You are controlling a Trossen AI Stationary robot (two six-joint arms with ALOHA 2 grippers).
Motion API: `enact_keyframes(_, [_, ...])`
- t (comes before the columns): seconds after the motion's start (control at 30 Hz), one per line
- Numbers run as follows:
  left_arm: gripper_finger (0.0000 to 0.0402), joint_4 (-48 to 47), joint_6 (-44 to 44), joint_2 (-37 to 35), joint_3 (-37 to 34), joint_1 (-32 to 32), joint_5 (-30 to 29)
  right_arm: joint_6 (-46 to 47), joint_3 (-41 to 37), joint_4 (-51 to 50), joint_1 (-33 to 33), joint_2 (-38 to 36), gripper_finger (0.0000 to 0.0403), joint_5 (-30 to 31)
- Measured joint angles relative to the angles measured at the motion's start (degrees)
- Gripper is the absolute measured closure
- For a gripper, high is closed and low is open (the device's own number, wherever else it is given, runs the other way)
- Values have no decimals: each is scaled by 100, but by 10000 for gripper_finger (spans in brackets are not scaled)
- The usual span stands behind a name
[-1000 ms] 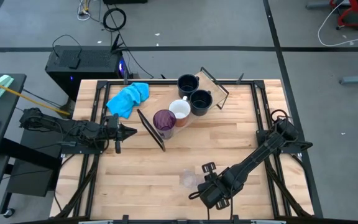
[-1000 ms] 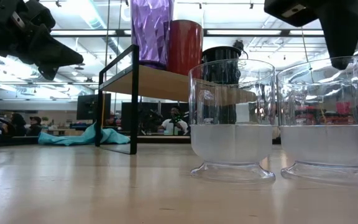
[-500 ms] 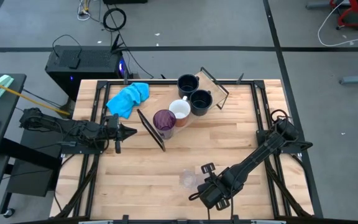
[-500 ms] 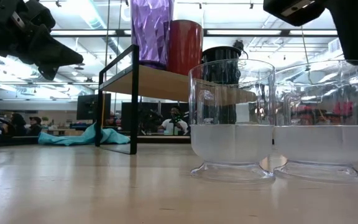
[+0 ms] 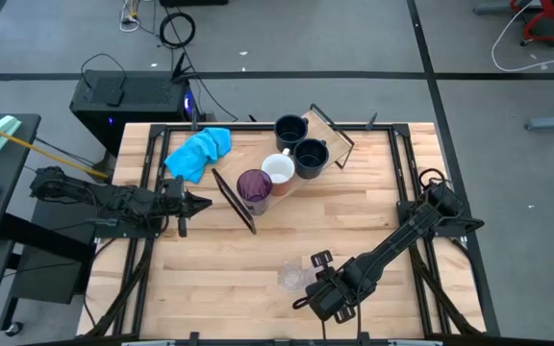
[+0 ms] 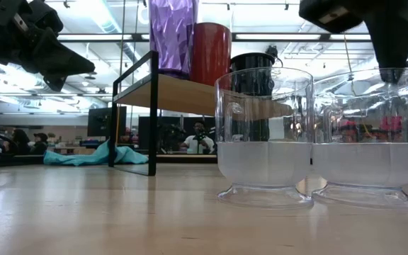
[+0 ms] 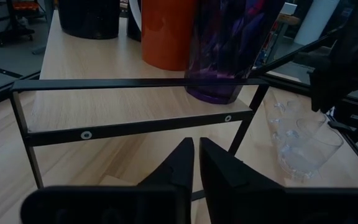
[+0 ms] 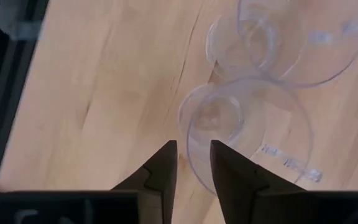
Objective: Stack small to large cups/mugs on shelf
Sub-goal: Put the right transparent mug on the shelf
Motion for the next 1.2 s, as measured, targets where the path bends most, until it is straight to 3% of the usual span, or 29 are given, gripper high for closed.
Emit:
enact_keyframes(0.3, [367,1,2,-2,0,-1,-2,-167,-358,304,0,8,312,60])
enact_keyframes(0.57, [363,1,2,-2,0,0,-1,-156,-364,289,-63,8,386,37])
enact_keyframes(0.7, [370,1,2,-2,-1,1,-2,-103,-358,204,-85,-16,391,36])
enact_keyframes(1.0, [368,-14,1,0,-1,0,0,163,-102,-955,-232,-378,396,77])
enact_keyframes(1.2, [361,-23,4,-2,0,1,-2,320,-98,-1703,-434,-1107,394,606])
